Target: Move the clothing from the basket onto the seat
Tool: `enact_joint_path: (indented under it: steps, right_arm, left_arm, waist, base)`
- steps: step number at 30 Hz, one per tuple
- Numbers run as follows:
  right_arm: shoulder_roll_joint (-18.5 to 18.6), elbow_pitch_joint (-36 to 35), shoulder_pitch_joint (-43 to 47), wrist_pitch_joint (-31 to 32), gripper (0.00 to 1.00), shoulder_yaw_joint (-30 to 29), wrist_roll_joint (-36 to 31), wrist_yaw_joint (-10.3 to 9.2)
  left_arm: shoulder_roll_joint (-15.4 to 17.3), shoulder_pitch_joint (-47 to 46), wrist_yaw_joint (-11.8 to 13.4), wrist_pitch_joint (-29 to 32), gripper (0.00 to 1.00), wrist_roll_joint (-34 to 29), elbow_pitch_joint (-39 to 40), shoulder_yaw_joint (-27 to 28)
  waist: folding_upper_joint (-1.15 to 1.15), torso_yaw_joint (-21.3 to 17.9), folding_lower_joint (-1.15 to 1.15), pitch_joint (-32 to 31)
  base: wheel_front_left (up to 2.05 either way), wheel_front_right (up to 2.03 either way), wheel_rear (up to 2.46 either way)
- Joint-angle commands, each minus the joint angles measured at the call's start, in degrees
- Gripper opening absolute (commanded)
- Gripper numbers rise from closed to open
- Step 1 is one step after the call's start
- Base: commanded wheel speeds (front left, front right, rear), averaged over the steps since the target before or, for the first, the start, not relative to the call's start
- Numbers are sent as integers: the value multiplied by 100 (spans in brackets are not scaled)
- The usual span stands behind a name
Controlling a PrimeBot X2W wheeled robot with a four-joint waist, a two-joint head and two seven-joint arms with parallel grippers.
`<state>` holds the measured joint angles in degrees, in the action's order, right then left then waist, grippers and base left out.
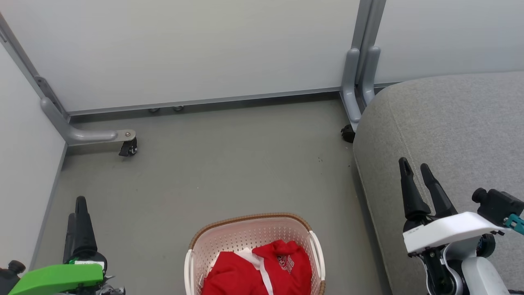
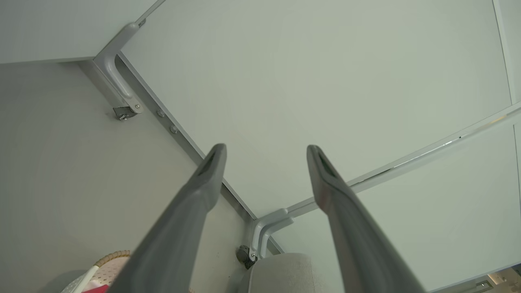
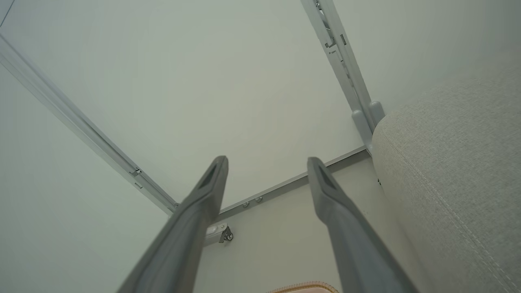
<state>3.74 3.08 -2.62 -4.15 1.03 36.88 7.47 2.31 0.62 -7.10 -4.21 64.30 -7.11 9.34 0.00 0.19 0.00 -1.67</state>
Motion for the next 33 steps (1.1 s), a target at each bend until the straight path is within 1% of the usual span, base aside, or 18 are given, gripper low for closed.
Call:
enact_joint_path:
  steps: [1,5,9,13,16,19,27,33]
  right_arm:
    - [73,-117,-51,-75,100,75,-306,1]
    - [82,-156,-45,-143,100,178,-764,1]
    - [65,-223,-22,-219,100,269,-1171,1]
    - [76,-254,9,-283,100,364,-1535,1]
    - [81,-267,31,-328,100,424,-1782,2]
    - [73,-266,59,-380,100,459,-2035,2]
    - [36,-217,144,-497,100,513,-2617,2]
    - [1,-80,204,-583,100,487,-2939,2]
  left_arm:
    - [41,7,16,-68,100,-300,191,4]
    - [42,68,210,-138,100,-903,433,-203]
    - [44,161,423,-212,100,-1685,678,-641]
    - [46,230,660,-276,100,-2322,712,-1020]
    - [48,260,743,-321,100,-2826,672,-1307]
    - [50,272,740,-371,100,-3254,700,-1608]
    - [92,298,1035,-492,100,-3959,637,-1996]
    - [149,342,1283,-577,100,-4302,593,-2209]
  waist:
    - [0,6,0,-4]
    - [0,13,0,-16]
    - [0,14,0,-32]
    - [0,14,0,-50]
    - [0,11,0,-65]
    - [0,9,0,-81]
    - [0,2,0,-122]
    - [0,-7,0,-167]
  base:
    - [0,0,0]
    - [0,0,0]
    - [0,0,0]
    - [0,0,0]
    - [0,0,0]
    - [0,0,0]
    - [0,0,0]
    - [0,0,0]
